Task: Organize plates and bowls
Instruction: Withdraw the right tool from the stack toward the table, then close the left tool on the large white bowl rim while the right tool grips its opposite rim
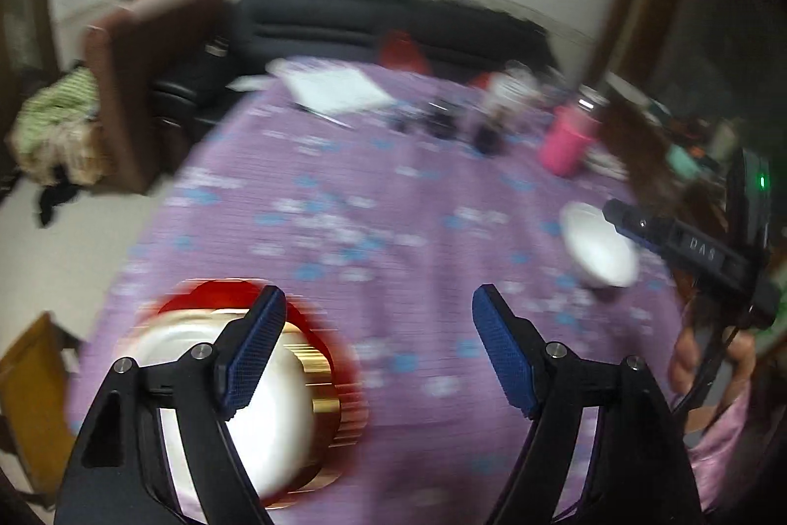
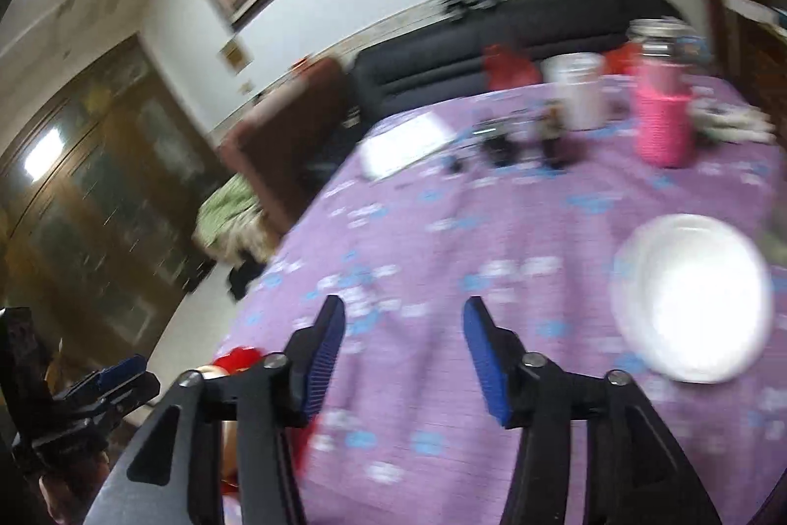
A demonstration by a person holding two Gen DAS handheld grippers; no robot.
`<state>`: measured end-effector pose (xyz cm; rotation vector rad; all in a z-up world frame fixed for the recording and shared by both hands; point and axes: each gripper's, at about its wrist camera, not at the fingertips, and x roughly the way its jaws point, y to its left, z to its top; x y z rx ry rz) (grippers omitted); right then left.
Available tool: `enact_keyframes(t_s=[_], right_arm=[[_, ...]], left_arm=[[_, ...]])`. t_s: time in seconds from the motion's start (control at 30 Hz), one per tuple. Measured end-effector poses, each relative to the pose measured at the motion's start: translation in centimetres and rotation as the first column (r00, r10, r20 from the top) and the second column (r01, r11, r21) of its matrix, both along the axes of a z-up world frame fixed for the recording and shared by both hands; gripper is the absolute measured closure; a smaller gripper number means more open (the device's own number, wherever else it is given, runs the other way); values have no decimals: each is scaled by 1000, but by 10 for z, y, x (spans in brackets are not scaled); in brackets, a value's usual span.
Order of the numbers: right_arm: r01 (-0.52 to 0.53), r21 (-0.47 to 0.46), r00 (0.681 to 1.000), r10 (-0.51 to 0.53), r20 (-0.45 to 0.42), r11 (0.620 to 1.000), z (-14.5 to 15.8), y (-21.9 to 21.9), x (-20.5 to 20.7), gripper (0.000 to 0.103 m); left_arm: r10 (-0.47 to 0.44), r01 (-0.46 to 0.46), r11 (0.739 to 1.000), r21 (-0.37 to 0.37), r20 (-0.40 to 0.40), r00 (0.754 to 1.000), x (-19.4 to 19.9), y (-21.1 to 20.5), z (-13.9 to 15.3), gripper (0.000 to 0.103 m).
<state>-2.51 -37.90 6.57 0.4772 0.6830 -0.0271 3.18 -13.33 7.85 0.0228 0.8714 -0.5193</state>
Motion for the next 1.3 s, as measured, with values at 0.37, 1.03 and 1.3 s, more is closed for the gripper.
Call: enact_keyframes(t_s=[0.37,1.03,1.3], right_arm=[[330,69,940,-321,-116,941,-34,-178,-83,35],[327,387,944,-279,-174,862,-125,-242,-57,35],[332,413,942,-273,-197,848,-136,-242,-54,35]], left_arm=[[-108,120,992,38,-232,967,53,-188,-57,25],[-199,229,972,51,-335,921,80,-311,-102,25],[-196,251,962,111,-358,913,72,-321,-123,25]])
